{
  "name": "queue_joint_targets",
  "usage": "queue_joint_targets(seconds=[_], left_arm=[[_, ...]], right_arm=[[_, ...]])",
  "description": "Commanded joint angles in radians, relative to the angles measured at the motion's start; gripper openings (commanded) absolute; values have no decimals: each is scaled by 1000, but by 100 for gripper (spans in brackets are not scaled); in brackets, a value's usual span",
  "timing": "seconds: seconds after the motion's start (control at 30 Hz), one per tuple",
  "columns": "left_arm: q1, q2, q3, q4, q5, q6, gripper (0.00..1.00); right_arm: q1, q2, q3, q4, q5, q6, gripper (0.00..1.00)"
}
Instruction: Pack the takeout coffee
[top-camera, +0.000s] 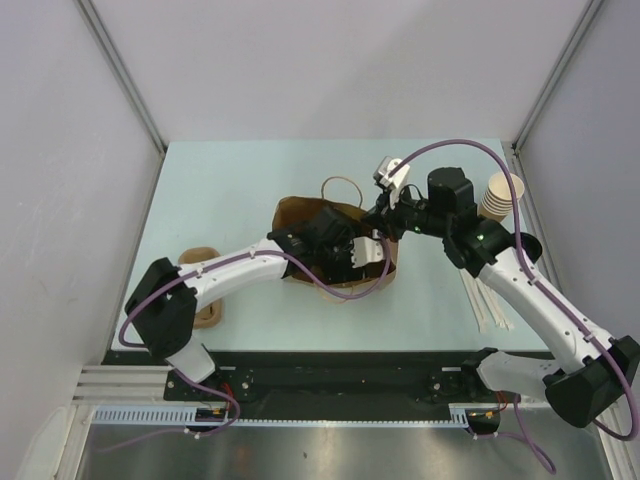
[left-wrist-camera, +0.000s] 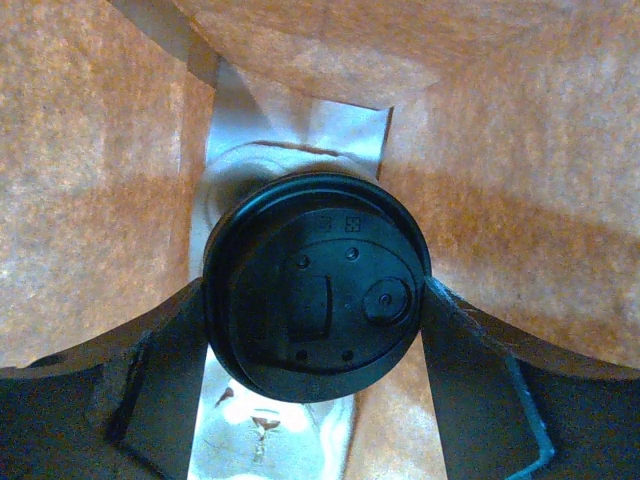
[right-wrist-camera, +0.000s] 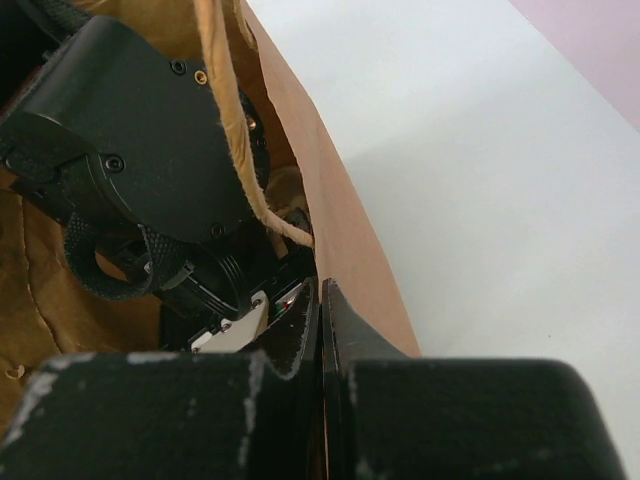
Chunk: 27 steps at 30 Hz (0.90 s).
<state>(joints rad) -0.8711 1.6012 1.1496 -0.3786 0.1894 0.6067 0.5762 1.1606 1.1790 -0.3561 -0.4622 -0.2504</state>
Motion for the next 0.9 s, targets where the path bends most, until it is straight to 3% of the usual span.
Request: queue_joint_targets(seconds=[0.0,0.87], left_arm=[[41,80,36,-92,-21,-22,0],[158,275,44,-120,18,28,0]], right_arm=[[-21,28,24,-14,-70,14,0],[-107,137,36,19,-131,-3,0]])
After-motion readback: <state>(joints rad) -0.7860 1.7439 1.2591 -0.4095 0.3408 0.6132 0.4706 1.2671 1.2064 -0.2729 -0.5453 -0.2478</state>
